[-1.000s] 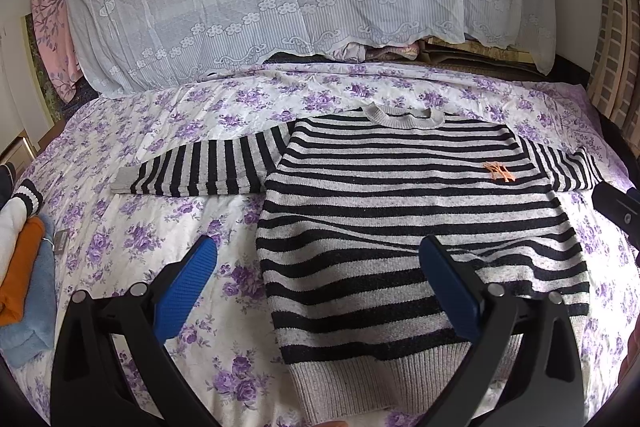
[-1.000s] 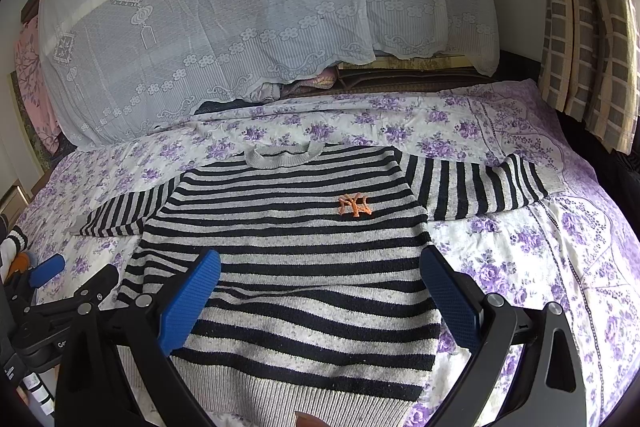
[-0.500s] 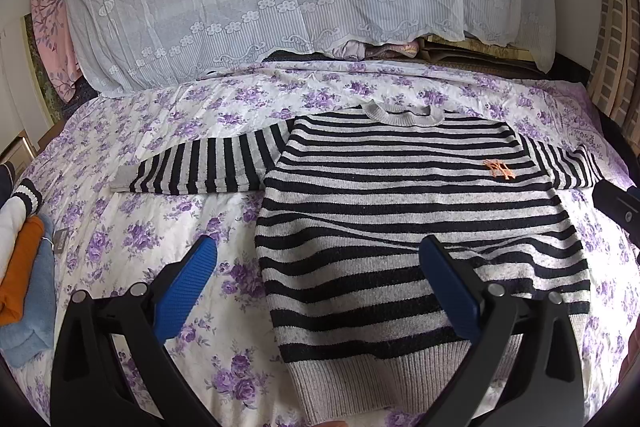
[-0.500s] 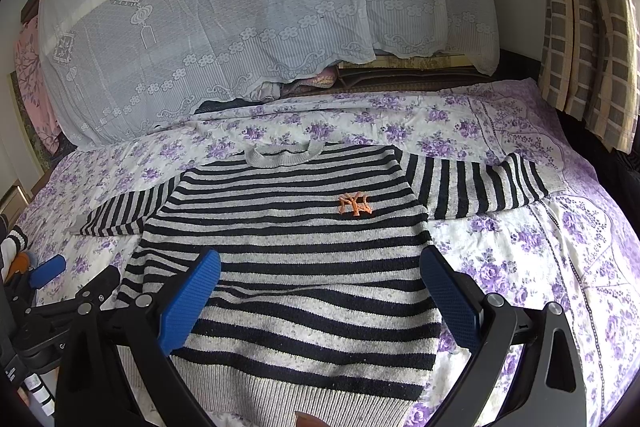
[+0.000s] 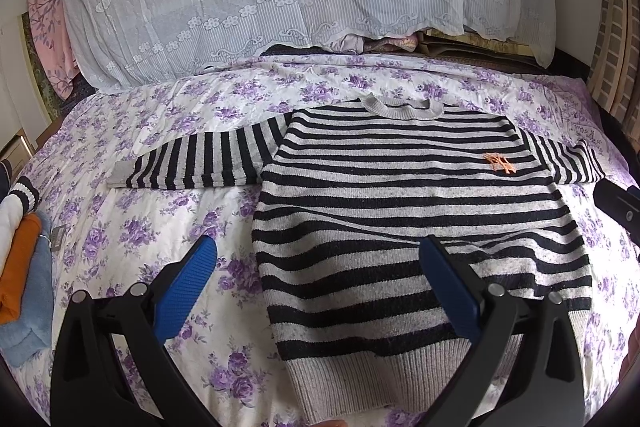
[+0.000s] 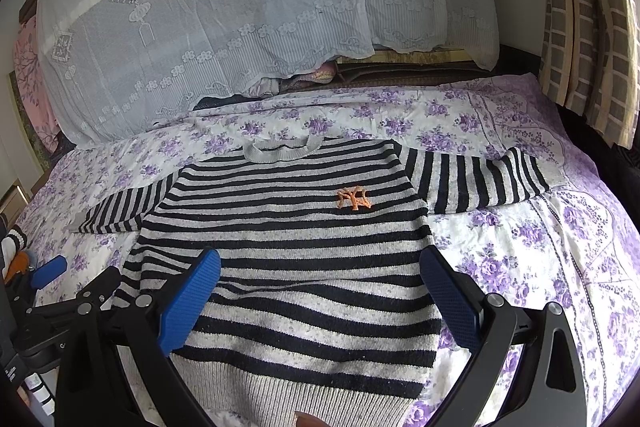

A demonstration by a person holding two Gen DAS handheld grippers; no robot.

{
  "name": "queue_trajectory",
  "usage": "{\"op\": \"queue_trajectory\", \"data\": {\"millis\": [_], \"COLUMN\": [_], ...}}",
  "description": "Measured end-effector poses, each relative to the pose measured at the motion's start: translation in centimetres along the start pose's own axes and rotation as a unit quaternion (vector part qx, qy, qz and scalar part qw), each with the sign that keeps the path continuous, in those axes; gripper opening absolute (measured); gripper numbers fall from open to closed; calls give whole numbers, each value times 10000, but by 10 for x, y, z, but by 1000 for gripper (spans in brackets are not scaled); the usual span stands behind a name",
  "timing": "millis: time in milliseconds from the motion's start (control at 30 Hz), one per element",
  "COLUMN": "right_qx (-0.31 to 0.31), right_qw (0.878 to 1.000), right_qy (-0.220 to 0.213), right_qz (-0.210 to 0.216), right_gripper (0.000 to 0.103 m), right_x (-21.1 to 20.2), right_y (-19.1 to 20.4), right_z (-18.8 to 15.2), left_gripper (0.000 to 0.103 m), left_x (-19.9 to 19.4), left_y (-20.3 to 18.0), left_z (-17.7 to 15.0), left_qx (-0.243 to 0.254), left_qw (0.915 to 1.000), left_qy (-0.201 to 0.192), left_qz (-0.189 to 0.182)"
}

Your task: Fold small clothes

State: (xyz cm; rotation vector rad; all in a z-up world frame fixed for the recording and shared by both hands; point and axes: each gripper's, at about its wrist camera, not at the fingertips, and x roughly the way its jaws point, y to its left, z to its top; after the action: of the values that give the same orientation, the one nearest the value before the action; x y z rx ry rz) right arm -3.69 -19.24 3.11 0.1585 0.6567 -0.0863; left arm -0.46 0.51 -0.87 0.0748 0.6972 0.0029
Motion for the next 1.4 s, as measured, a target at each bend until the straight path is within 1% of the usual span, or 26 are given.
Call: {"op": "queue_trajectory", "data": {"millis": [167, 300, 367, 400, 433, 500, 567, 633, 667, 700, 733, 767, 800, 833, 867, 933, 967, 1000, 1033, 1133, 1200, 1267, 1300, 1333, 1367, 1400], "right_qx": [25, 129, 289, 367, 491, 704, 1076, 1605, 2026, 2343, 2794, 2977, 3049, 3088, 3033, 2791, 2541, 2355, 2253, 2043, 1771, 1631, 1675, 1718, 1800, 1859], "right_qw": [10000, 9996, 9988, 9983, 9975, 9957, 9910, 9804, 9682, 9569, 9379, 9308, 9277, 9242, 9245, 9303, 9358, 9395, 9414, 9368, 9393, 9386, 9366, 9353, 9317, 9290], "right_qy": [71, 254, 378, 428, 490, 604, 783, 1015, 1184, 1304, 1424, 1341, 1142, 1060, 1054, 1049, 1107, 1182, 1209, 1320, 1433, 1558, 1619, 1652, 1705, 1740], "right_qz": [-31, -79, -108, -119, -117, -74, 156, 535, 864, 1119, 1480, 1645, 1829, 1979, 2054, 2137, 2178, 2188, 2200, 2513, 2564, 2611, 2616, 2615, 2654, 2685], "right_gripper": [100, 100, 100, 100, 100, 100, 100, 100, 100, 100, 100, 100, 99, 99, 100, 100, 100, 100, 100, 100, 96, 84, 80, 70, 59, 55], "right_x": [5, 13, 18, 21, 22, 26, 30, 36, 41, 45, 50, 49, 45, 43, 43, 41, 38, 34, 30, 18, 17, 24, 33, 38, 51, 57], "right_y": [-5, -19, -34, -41, -53, -72, -95, -117, -131, -140, -152, -158, -162, -164, -164, -159, -153, -147, -143, -125, -108, -94, -93, -93, -94, -93], "right_z": [-1, -9, -16, -19, -24, -33, -43, -57, -69, -78, -91, -97, -102, -106, -109, -112, -114, -115, -117, -124, -127, -122, -120, -119, -115, -115], "left_gripper": [98, 99, 99, 99, 99, 99, 99, 99, 98, 98, 98, 98, 98, 98, 98, 98, 98, 98, 98, 98, 95, 91, 88, 86, 80, 71], "left_x": [8, 27, 36, 42, 46, 53, 60, 68, 72, 77, 80, 81, 82, 82, 82, 84, 84, 84, 83, 78, 73, 74, 77, 80, 83, 86], "left_y": [4, 16, 23, 29, 33, 42, 51, 58, 60, 65, 69, 71, 74, 78, 79, 81, 82, 81, 82, 82, 82, 82, 79, 76, 73, 72], "left_z": [-2, -8, -15, -20, -24, -34, -45, -54, -59, -65, -69, -71, -73, -74, -75, -78, -79, -80, -81, -85, -87, -87, -86, -85, -85, -86], "left_qx": [-61, -224, -360, -490, -571, -736, -985, -1267, -1437, -1661, -1838, -1962, -2087, -2229, -2340, -2539, -2567, -2559, -2546, -2440, -2357, -2325, -2300, -2271, -2232, -2191], "left_qw": [9998, 9972, 9941, 9909, 9885, 9810, 9672, 9501, 9392, 9252, 9161, 9110, 9063, 8985, 8896, 8681, 8607, 8554, 8539, 8518, 8491, 8440, 8437, 8464, 8492, 8525], "left_qy": [174, 552, 775, 936, 1026, 1216, 1431, 1639, 1759, 1875, 1916, 1919, 1888, 1864, 1871, 1911, 1935, 1951, 1959, 1973, 1996, 2051, 2107, 2161, 2199, 2230], "left_qz": [-116, -454, -668, -831, -948, -1318, -1855, -2330, -2577, -2850, -3004, -3077, -3154, -3289, -3448, -3813, -3948, -4059, -4094, -4194, -4285, -4377, -4369, -4306, -4252, -4190]}}
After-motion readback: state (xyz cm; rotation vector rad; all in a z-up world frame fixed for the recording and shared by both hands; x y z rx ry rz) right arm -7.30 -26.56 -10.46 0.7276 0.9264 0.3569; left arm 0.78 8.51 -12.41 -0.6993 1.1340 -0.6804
